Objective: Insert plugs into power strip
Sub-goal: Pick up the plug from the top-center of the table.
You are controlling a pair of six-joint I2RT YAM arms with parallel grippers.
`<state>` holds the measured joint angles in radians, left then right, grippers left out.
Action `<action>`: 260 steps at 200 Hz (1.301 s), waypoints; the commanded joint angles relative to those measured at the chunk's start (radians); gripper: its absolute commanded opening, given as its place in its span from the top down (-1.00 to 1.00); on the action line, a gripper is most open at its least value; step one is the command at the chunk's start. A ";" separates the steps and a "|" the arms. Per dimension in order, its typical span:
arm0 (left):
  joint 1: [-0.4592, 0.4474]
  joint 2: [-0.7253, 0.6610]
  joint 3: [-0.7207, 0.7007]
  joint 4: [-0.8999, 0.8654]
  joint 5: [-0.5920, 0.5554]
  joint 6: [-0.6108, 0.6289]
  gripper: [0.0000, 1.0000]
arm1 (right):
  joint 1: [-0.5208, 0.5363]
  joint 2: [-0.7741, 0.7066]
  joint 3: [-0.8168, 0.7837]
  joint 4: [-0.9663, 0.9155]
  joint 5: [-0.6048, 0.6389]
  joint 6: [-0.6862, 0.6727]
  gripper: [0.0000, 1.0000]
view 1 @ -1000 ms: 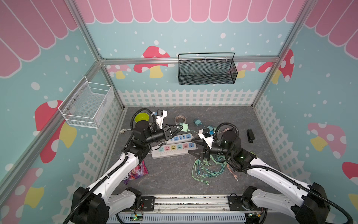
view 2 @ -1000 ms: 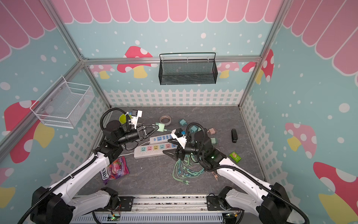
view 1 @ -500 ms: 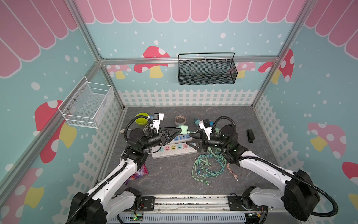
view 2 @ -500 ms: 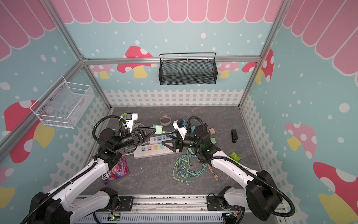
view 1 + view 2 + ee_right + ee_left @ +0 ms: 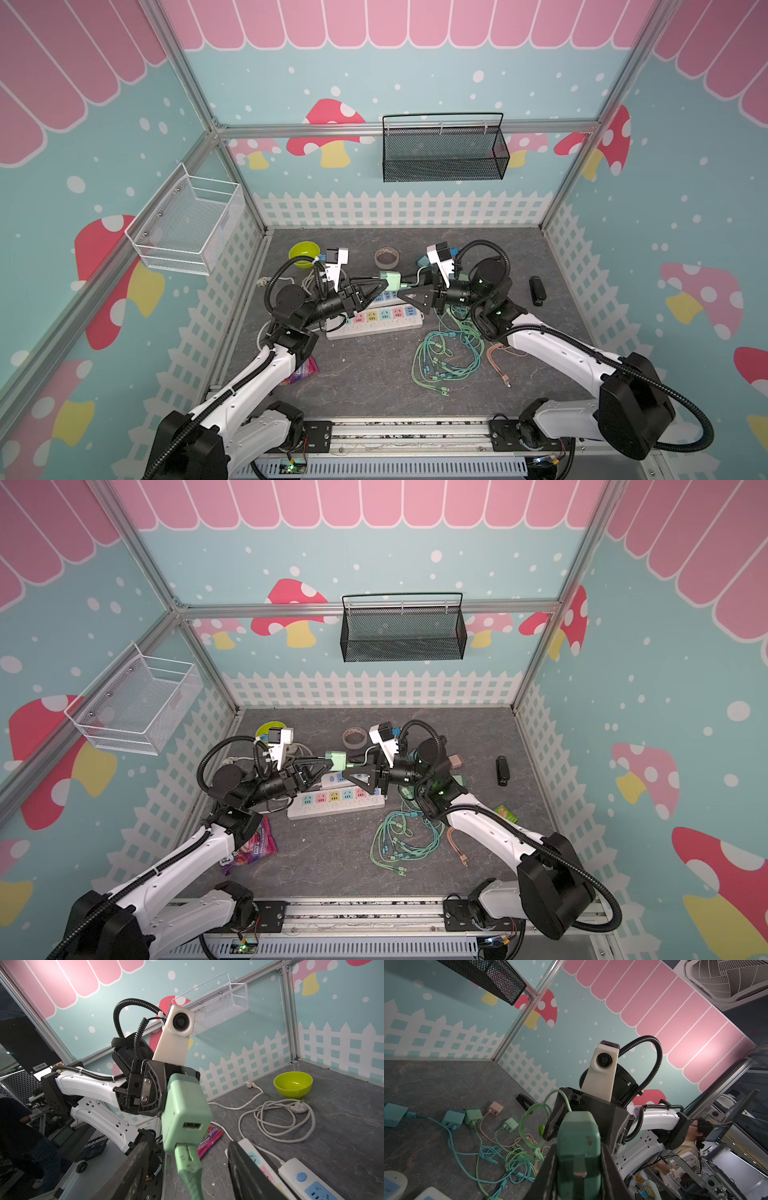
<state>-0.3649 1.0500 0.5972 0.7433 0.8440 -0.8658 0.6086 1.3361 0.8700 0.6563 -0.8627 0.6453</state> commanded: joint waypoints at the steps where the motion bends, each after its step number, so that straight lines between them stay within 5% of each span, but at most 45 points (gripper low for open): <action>1: -0.002 0.009 -0.020 0.093 -0.001 -0.036 1.00 | -0.001 0.026 0.048 0.074 -0.041 0.045 -0.23; 137: -0.004 0.027 -0.061 0.178 -0.057 -0.019 1.00 | 0.001 0.090 0.080 0.227 -0.094 0.175 0.14; 218: -0.017 0.033 -0.059 0.178 -0.072 -0.001 1.00 | 0.013 0.114 0.098 0.228 -0.094 0.183 0.17; 260: -0.020 0.024 -0.053 0.137 -0.076 0.019 0.79 | 0.013 0.120 0.101 0.227 -0.096 0.186 0.35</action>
<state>-0.3767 1.0763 0.5472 0.8944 0.7837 -0.8627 0.6098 1.4521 0.9360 0.8314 -0.9363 0.8158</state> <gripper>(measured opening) 0.246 0.354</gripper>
